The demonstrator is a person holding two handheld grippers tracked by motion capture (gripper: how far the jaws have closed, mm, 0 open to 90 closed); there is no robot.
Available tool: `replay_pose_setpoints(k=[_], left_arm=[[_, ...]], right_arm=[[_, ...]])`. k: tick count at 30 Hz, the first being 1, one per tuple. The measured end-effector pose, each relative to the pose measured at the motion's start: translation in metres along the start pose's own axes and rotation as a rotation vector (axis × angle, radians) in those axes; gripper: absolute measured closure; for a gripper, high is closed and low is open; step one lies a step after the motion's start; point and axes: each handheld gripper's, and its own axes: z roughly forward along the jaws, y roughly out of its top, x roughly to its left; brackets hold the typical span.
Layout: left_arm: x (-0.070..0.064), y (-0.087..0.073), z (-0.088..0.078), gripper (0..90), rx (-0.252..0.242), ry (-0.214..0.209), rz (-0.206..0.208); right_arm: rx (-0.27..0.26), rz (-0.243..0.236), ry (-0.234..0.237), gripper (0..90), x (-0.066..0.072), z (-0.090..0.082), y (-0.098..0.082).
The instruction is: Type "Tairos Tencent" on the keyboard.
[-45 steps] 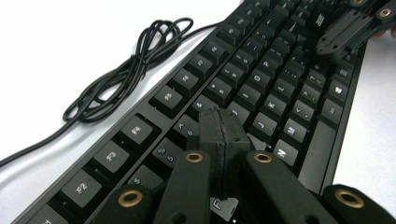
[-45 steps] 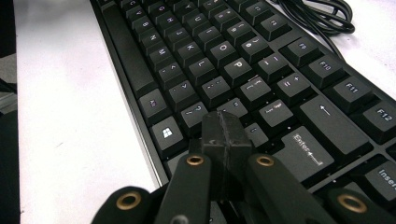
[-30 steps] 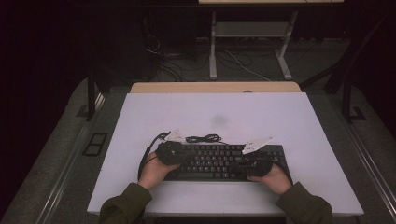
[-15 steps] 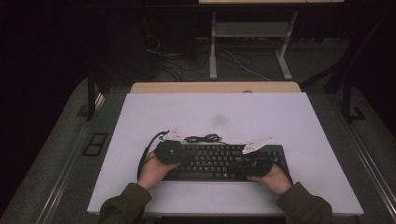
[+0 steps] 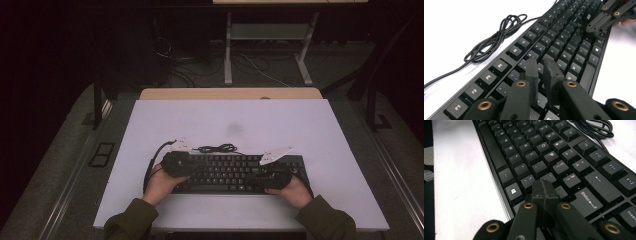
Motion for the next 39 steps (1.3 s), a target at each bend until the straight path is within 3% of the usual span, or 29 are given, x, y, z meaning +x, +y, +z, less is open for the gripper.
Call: replay_pose_setpoints(k=[4,5,8,10,12,15,27,31,32,39], left_arm=[[0.000,-0.003,-0.004,65.5,-0.021,-0.002,-0.004],[0.000,-0.003,-0.006,65.5,-0.025,-0.003,-0.007],[0.000,-0.006,-0.008,44.6,-0.040,-0.005,-0.006],[0.000,-0.008,-0.010,40.4,-0.050,-0.013,-0.004],[-0.002,-0.009,-0.012,27.3,-0.056,-0.013,-0.009],[-0.004,-0.011,-0.014,21.5,-0.059,0.005,-0.002],[-0.003,-0.021,-0.025,19.4,-0.096,0.025,-0.011],[-0.004,-0.024,-0.027,19.4,-0.100,0.027,-0.015],[-0.004,-0.024,-0.028,19.2,-0.100,0.028,-0.015],[-0.005,-0.027,-0.031,19.0,-0.115,0.032,-0.017]], right_arm=[[0.000,0.000,-0.001,89.3,0.000,0.000,0.000],[0.000,0.000,-0.001,89.3,0.000,0.000,0.000],[0.000,0.001,0.001,89.3,0.000,0.000,0.000],[0.000,0.001,0.001,89.3,0.000,0.000,0.000],[0.000,0.002,0.001,89.3,0.000,0.000,0.000],[-0.001,0.003,0.002,89.3,0.000,0.000,0.001],[-0.057,0.012,0.022,89.1,-0.001,-0.007,0.005],[-0.083,0.022,0.030,79.9,-0.003,-0.010,0.008],[-0.095,0.027,0.031,73.0,-0.003,-0.010,0.010],[-0.122,0.027,0.041,57.5,-0.003,-0.006,0.017]])
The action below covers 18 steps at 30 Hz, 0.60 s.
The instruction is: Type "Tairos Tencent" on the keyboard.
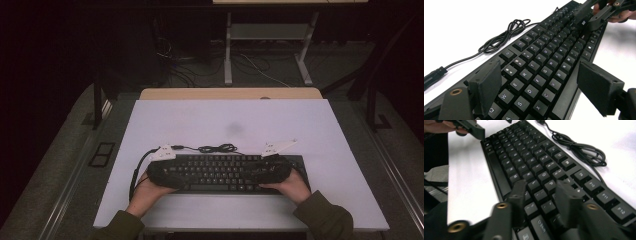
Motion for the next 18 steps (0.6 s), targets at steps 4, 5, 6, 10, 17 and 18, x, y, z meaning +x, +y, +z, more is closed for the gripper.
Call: replay_pose_setpoints(k=[4,5,6,10,17,18], left_arm=[[0.000,-0.001,0.001,19.1,0.003,-0.004,-0.004],[-0.001,-0.002,0.002,19.3,0.001,-0.005,-0.006],[-0.001,-0.002,0.003,19.9,0.002,-0.005,-0.001],[-0.002,-0.002,0.004,21.5,0.009,-0.003,0.012],[0.001,-0.005,0.002,29.6,0.011,0.005,0.004],[0.001,-0.005,0.002,31.3,0.010,0.005,0.001]], right_arm=[[-0.019,0.002,-0.004,47.0,-0.001,0.006,0.003],[-0.025,0.004,-0.008,44.5,-0.001,0.007,0.003],[-0.039,-0.001,-0.009,40.6,-0.002,0.010,0.005],[-0.049,-0.009,-0.013,37.7,-0.002,0.014,0.008],[-0.064,-0.013,-0.009,34.4,-0.002,0.022,0.014],[-0.066,-0.012,-0.009,34.0,-0.002,0.023,0.015]])
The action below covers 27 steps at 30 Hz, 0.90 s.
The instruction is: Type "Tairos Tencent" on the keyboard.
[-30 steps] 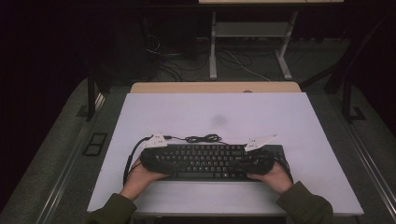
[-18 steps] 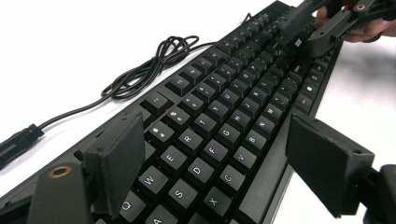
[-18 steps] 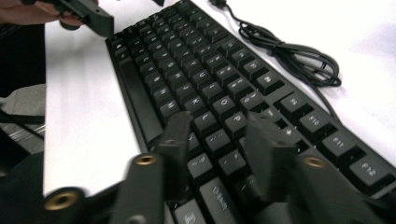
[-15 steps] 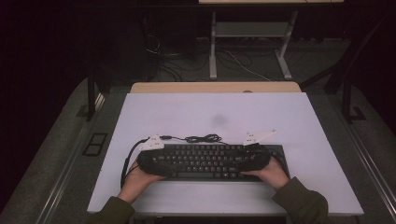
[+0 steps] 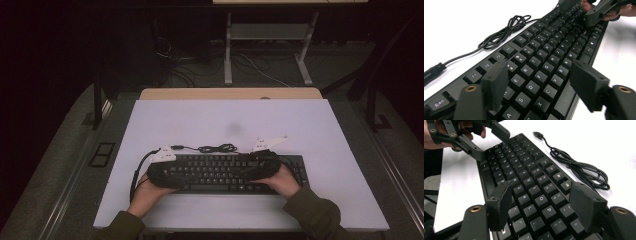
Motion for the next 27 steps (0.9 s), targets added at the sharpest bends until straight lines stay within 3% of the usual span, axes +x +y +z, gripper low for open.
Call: replay_pose_setpoints(k=[8,14,21,27], left_arm=[[0.004,-0.003,-0.002,51.8,0.017,0.027,0.000],[0.010,-0.005,-0.006,74.8,0.041,0.054,0.000],[0.014,-0.007,-0.009,88.2,0.070,0.045,-0.006],[0.017,-0.009,-0.012,89.0,0.093,0.059,-0.004]], right_arm=[[-0.010,-0.002,-0.005,32.9,0.000,0.003,0.002],[-0.008,-0.006,-0.013,32.2,-0.001,0.002,0.001],[-0.008,-0.006,-0.017,31.7,-0.001,0.003,0.000],[-0.011,-0.005,-0.019,31.4,-0.001,0.002,0.001]])
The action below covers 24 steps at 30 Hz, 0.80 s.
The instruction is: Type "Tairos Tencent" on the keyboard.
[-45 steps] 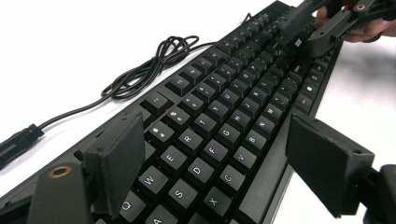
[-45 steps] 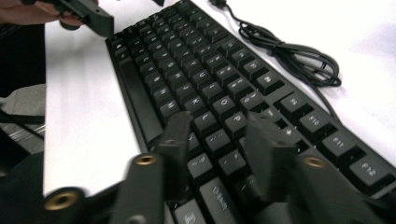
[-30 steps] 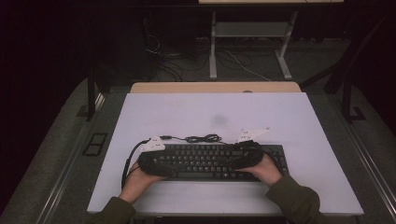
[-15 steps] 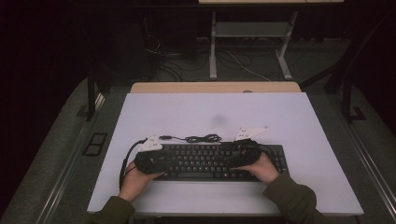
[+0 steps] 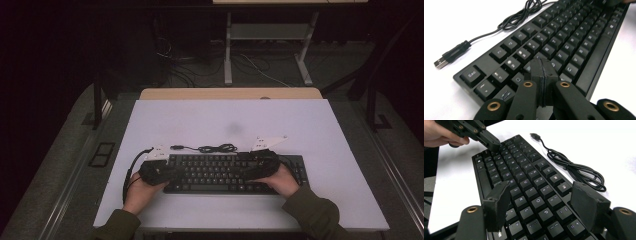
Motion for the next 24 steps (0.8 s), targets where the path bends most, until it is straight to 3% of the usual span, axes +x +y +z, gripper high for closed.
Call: replay_pose_setpoints(k=[11,24], left_arm=[[0.0023,-0.0025,0.0007,89.1,0.038,-0.006,0.005],[0.0025,-0.0031,0.0024,89.1,0.039,-0.018,-0.001]], right_arm=[[-0.007,-0.002,-0.005,31.4,-0.0001,-0.0019,0.0009],[-0.002,-0.006,-0.009,31.3,-0.0003,-0.0015,0.0007]])
